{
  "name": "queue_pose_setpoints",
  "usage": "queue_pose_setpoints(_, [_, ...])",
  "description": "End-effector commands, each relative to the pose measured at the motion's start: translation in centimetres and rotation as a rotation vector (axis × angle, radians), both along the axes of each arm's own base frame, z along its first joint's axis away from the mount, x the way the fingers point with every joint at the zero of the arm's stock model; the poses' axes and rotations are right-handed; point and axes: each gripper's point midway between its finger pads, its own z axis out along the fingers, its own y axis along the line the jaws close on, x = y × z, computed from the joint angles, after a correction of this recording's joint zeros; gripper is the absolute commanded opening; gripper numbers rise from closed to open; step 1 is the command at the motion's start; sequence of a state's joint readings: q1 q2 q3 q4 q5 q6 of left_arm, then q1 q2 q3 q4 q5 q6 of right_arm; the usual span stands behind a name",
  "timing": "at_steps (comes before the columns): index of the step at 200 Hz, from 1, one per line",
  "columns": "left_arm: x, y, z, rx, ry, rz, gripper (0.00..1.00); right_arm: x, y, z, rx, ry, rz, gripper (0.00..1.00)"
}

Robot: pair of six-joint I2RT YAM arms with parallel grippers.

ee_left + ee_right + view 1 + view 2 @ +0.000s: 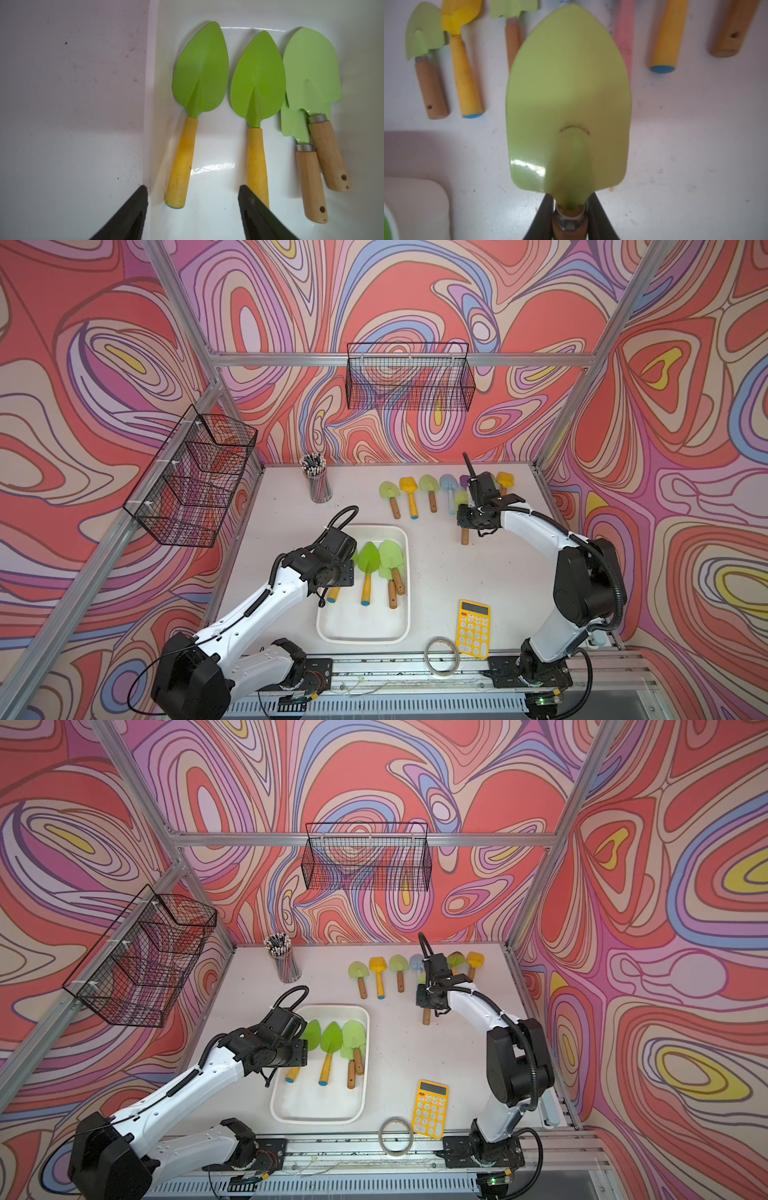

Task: Take the shovel out of the storage box
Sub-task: Place the shovel at the center of the board.

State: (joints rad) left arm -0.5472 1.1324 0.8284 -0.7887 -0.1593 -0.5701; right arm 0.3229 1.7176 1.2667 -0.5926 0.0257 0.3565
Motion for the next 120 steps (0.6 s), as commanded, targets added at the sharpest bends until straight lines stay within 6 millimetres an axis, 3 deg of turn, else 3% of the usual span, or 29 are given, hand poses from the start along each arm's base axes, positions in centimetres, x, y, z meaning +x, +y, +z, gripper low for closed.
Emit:
queue_pose_setpoints(1, [0.2, 0.7, -0.3, 0.022, -0.001, 0.026, 0.73, -1.1, 3.5, -1.1, 0.041, 0.027, 0.036, 0.16])
queue_pose_setpoints(29, [0.4, 0.8, -0.7, 0.033, 0.007, 0.034, 0.73, -2.2, 7.0, -1.7, 0.077, 0.042, 0.087, 0.16])
queue_pose_setpoints(35, [0.4, 0.8, -0.7, 0.033, 0.006, 0.039, 0.73, -2.4, 7.5, -3.2, 0.066, 0.075, 0.094, 0.16])
queue_pose_setpoints(57, [0.6, 0.7, -1.0, 0.03, 0.009, 0.043, 0.73, -3.1, 9.3, -4.3, 0.081, 0.101, 0.118, 0.15])
queue_pose_setpoints(120, [0.6, 0.8, -1.5, 0.033, 0.011, 0.051, 0.73, -4.8, 12.7, -7.0, 0.116, 0.165, 0.13, 0.15])
